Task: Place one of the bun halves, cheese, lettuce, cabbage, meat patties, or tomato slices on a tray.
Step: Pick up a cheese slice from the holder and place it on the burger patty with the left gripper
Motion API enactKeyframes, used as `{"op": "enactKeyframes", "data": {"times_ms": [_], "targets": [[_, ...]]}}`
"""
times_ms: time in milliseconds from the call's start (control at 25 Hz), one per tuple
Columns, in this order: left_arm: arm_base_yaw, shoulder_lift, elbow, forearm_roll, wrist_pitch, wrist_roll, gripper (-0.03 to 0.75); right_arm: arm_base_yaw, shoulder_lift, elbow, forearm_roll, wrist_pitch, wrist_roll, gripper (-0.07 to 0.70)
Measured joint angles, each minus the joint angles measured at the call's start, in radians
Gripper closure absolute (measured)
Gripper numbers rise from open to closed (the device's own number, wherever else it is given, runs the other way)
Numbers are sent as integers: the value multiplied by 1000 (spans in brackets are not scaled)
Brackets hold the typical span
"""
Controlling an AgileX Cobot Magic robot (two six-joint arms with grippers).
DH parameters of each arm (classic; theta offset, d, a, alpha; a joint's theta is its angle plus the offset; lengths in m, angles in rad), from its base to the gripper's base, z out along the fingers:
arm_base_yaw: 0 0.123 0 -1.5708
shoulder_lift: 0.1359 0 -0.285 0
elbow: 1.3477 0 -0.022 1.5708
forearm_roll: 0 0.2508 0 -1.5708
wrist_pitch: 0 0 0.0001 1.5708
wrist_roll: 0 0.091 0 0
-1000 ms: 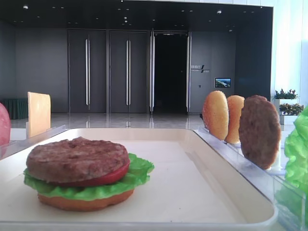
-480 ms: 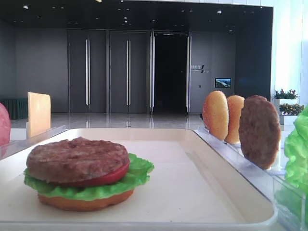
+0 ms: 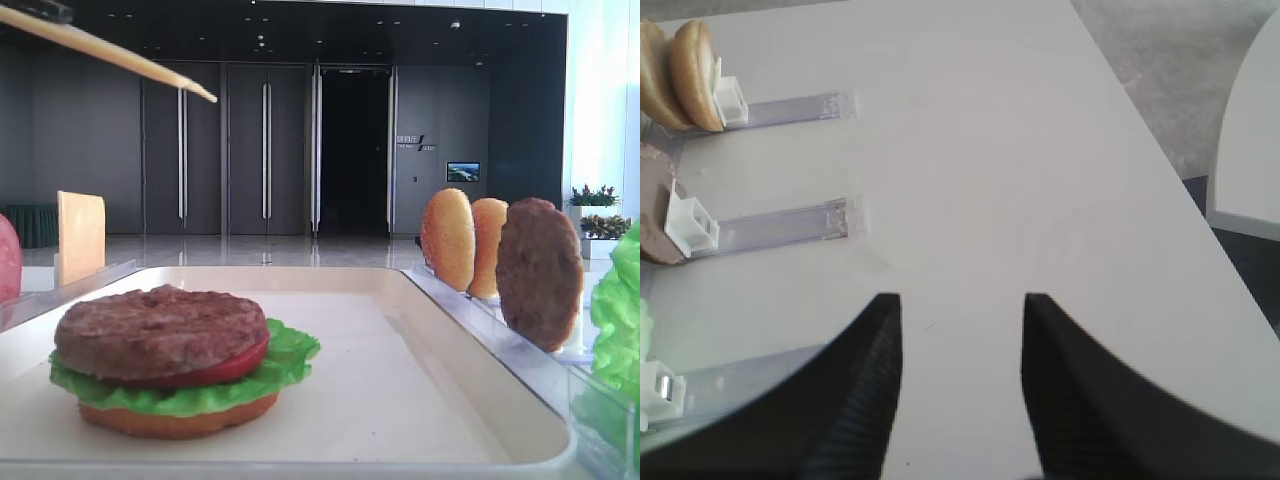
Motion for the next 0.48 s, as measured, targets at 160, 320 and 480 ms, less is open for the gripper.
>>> {"op": "enactKeyframes", "data": {"times_ms": [160,320,480], "targets": [[0,81,0,-7,6,42,679,0,0,0,0,0,0,352],[0,138,-1,-9,6,76,679,0,0,0,0,0,0,352],[0,180,-2,-12,6,104,679,0,0,0,0,0,0,352]]}}
